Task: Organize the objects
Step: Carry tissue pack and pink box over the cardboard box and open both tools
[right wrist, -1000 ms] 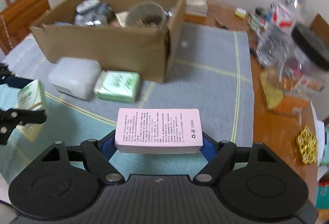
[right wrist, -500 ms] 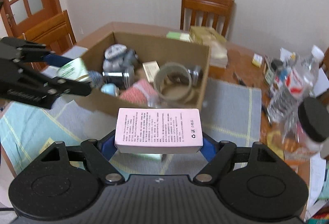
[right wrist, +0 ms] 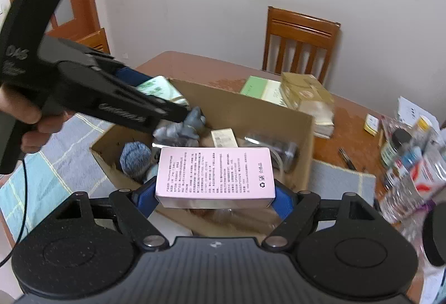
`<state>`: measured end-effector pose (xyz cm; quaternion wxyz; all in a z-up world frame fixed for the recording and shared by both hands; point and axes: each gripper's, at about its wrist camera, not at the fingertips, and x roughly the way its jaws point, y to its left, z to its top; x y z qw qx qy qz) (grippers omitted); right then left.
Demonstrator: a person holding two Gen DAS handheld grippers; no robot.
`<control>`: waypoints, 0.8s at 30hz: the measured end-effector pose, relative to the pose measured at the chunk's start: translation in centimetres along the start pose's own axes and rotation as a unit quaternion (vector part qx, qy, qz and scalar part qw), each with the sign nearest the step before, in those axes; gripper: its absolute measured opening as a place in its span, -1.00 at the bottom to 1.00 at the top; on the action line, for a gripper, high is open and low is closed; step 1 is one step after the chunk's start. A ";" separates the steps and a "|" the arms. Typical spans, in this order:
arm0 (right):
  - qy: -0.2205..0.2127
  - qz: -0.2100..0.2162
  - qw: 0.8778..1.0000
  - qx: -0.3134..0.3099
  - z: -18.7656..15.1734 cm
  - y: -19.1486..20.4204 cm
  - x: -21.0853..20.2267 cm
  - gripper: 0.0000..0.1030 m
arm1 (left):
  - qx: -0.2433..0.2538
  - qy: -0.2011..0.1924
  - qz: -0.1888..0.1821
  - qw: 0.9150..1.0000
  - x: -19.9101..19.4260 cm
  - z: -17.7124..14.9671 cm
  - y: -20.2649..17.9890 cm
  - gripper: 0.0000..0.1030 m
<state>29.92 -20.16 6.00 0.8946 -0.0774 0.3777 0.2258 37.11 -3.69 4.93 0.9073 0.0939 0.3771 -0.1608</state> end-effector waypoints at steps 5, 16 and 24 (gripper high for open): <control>-0.001 0.017 1.000 0.000 1.5 0.7 2.4 0.88 | -0.009 0.008 0.004 1.000 2.1 1.0 1.0 0.24; 0.012 0.003 1.000 0.021 0.6 0.1 3.5 1.00 | -0.014 0.019 0.007 1.000 6.1 2.0 1.2 0.78; 0.020 -0.024 0.998 0.053 -0.5 -1.4 2.8 1.00 | -0.002 0.011 0.019 1.000 5.4 2.2 0.6 0.91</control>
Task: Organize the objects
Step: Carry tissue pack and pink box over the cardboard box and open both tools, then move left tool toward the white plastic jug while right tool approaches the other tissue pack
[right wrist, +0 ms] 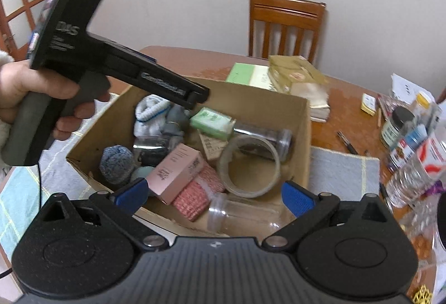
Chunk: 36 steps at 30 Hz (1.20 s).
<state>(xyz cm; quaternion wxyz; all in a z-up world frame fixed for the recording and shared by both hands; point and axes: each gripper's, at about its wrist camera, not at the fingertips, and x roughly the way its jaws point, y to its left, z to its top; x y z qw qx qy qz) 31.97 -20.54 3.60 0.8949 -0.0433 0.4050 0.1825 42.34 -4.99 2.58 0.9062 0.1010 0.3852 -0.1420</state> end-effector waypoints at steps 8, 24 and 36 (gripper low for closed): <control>0.005 -0.031 0.999 0.017 -1.9 -0.5 -1.2 1.00 | 0.008 -0.005 0.012 1.000 -3.4 -1.9 -0.8 0.95; 0.042 -0.074 0.994 0.071 -9.9 -0.2 -0.7 1.00 | -0.022 0.001 0.048 0.999 -10.4 -11.1 -2.3 0.98; 0.055 -0.057 0.995 0.055 -12.5 0.0 3.3 1.00 | -0.070 0.021 0.064 0.995 -11.0 -16.2 -2.9 0.98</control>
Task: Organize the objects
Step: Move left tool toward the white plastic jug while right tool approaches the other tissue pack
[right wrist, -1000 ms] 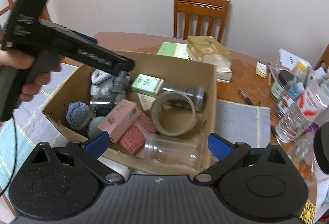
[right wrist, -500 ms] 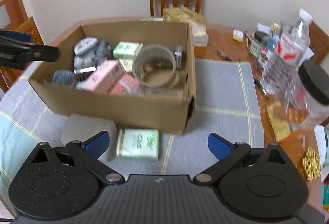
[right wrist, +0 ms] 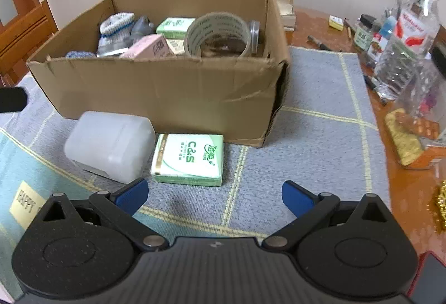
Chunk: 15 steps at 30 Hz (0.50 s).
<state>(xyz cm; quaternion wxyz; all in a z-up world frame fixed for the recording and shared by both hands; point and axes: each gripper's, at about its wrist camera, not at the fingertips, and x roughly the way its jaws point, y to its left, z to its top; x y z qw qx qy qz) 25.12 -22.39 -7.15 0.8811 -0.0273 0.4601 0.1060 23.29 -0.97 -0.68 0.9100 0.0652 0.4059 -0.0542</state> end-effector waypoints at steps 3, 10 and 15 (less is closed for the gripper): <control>0.001 0.011 1.000 -0.002 0.2 0.4 0.9 1.00 | -0.006 0.007 0.002 1.000 0.0 -1.1 0.2 0.98; 0.000 -0.005 1.000 -0.025 1.0 1.4 3.2 1.00 | -0.019 0.022 0.013 0.999 0.2 -2.4 1.0 0.98; 0.001 -0.018 1.000 -0.021 1.2 1.6 4.5 1.00 | -0.022 0.022 0.015 0.999 0.3 -2.5 1.3 0.98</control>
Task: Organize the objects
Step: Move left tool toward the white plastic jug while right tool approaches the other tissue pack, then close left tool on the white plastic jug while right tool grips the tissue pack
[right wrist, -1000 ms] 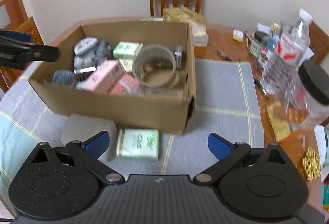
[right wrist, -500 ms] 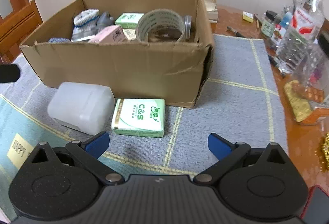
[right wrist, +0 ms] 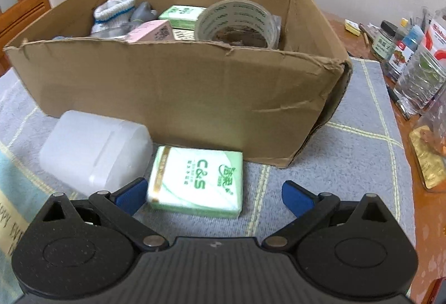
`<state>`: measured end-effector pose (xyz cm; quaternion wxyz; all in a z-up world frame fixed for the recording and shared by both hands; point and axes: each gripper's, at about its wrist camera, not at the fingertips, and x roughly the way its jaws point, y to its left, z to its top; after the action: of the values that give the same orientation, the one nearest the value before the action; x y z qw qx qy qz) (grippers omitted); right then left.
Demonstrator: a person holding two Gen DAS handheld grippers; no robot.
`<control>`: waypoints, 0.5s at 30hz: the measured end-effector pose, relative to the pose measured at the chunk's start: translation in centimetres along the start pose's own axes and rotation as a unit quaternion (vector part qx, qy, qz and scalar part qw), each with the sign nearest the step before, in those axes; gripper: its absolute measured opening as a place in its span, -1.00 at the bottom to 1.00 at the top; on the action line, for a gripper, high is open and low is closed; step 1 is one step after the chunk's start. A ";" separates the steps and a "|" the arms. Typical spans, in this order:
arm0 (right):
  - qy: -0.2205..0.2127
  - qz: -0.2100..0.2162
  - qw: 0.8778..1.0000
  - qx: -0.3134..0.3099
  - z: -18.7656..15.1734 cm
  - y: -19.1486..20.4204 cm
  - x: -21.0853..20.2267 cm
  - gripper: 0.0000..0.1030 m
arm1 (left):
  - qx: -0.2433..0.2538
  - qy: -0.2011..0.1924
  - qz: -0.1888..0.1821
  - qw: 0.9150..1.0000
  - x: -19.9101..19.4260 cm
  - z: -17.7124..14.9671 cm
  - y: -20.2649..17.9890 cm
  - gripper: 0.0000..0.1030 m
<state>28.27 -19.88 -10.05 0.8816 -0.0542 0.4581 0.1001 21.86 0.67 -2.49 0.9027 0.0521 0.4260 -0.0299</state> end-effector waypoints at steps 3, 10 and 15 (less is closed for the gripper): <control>-0.002 -0.009 1.000 0.012 0.0 -0.4 0.2 1.00 | 0.000 0.002 -0.003 1.000 0.3 0.0 -0.2 0.98; 0.003 -0.024 0.999 0.031 -0.5 -2.9 -0.1 1.00 | 0.004 0.004 -0.023 1.000 1.4 0.2 -1.8 0.98; 0.002 -0.016 1.000 0.019 -1.4 -4.7 -0.6 1.00 | 0.007 0.009 -0.040 0.999 2.6 0.8 -3.6 0.98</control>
<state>27.89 -24.80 -10.34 0.8829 -0.0444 0.4611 0.0773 23.75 -2.97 -4.26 0.8964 0.0415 0.4359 -0.0687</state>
